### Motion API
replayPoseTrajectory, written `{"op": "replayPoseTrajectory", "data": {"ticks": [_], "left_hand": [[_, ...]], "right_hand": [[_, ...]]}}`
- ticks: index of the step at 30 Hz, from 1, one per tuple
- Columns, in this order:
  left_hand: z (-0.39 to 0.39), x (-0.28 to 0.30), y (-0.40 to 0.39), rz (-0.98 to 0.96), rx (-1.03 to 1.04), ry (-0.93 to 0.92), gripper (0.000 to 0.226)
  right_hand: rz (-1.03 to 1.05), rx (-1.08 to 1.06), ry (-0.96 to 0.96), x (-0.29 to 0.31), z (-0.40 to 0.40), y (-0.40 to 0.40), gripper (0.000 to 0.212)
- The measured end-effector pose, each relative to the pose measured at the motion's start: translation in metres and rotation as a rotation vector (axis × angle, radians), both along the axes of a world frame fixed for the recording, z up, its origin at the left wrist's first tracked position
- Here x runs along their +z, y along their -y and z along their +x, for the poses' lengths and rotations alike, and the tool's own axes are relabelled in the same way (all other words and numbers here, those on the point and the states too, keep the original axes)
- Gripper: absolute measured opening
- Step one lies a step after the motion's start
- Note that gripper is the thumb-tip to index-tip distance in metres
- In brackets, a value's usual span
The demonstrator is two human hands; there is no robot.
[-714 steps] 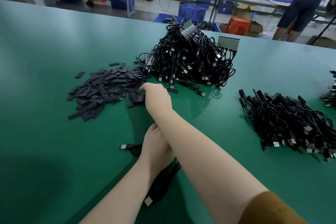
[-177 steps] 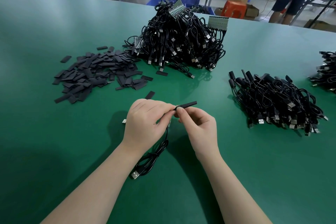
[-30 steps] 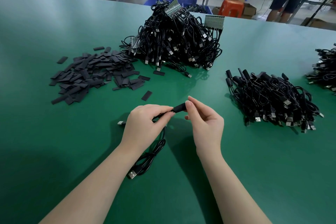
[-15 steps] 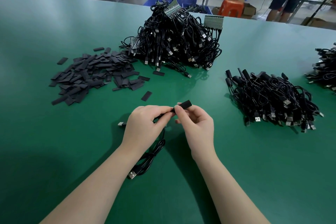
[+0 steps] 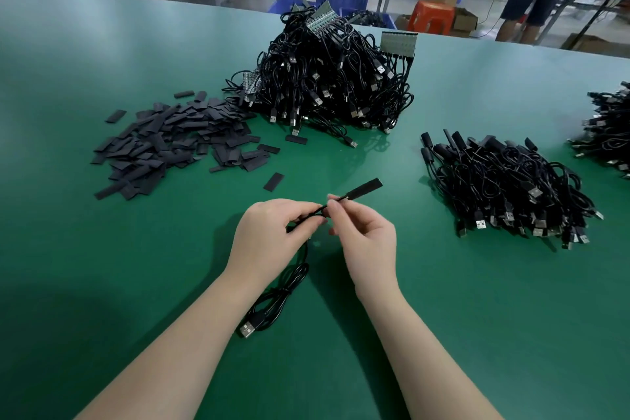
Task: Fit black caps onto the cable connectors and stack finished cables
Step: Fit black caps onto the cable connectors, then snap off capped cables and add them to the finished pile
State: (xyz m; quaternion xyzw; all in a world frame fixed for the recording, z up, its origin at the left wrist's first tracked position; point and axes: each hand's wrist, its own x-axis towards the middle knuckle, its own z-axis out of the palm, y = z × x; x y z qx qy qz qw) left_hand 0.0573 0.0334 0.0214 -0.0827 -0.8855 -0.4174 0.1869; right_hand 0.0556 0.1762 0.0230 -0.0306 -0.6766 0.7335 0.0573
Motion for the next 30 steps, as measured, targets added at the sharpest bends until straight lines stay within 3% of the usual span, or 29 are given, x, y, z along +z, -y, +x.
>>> {"op": "replayPoseTrajectory", "data": {"ticks": [5,11,14,16,18,23,27,30], "left_hand": [[0.004,0.004,0.0,0.035,0.019,-0.07,0.02],[0.003,0.004,0.0,0.056,0.039,-0.064,0.058],[0.003,0.003,0.001,0.055,0.036,-0.046,0.059],[0.002,0.001,0.001,0.007,0.019,-0.005,0.053],[0.001,-0.002,0.0,-0.053,-0.017,0.036,0.046],[0.001,-0.004,-0.002,-0.149,-0.106,0.109,0.044],[0.001,-0.004,0.002,-0.196,-0.189,0.196,0.045],[0.0,-0.004,0.008,-0.192,-0.203,0.269,0.046]], "right_hand": [[0.114,0.063,-0.052,-0.003,0.001,0.002,0.018],[-0.168,-0.067,-0.063,0.011,-0.004,-0.011,0.013],[-0.347,-0.235,-0.115,0.042,-0.023,-0.039,0.011],[-0.308,-0.305,-0.133,0.068,-0.038,-0.072,0.005],[-0.035,-0.342,-0.108,0.09,-0.054,-0.107,0.01],[0.902,-0.524,-0.106,0.109,-0.097,-0.177,0.027],[1.521,-0.407,0.189,0.082,-0.119,-0.213,0.04],[1.768,-0.322,0.353,0.065,-0.12,-0.222,0.042]]}}
